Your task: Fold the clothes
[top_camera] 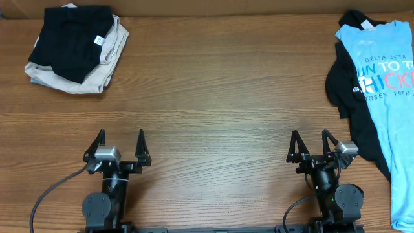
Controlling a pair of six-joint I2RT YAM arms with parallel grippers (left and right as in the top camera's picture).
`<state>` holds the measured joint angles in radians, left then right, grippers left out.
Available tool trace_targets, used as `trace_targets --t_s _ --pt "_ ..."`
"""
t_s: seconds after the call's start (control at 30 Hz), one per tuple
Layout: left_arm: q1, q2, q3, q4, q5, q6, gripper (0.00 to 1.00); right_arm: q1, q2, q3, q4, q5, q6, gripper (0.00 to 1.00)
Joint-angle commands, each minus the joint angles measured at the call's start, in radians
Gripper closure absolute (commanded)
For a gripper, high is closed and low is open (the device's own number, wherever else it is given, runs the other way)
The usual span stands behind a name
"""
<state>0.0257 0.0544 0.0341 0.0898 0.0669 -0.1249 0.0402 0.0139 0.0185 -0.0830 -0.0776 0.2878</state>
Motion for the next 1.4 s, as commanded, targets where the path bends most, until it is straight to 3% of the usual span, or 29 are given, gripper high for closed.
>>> trace_targets --t_s 0.0,0.27,1.37 --pt "-0.006 -0.051 -0.029 -0.007 -0.026 0.002 0.0 0.004 -0.011 -0.01 0.005 0.01 0.0 0.0" --pt "-0.006 -0.051 -0.029 -0.167 -0.023 0.002 0.0 0.004 -0.011 -0.01 0.005 0.01 0.0 0.0" --pt "-0.006 -0.05 -0.029 -0.164 -0.024 -0.01 0.0 0.003 -0.011 -0.01 0.005 0.01 0.0 0.0"
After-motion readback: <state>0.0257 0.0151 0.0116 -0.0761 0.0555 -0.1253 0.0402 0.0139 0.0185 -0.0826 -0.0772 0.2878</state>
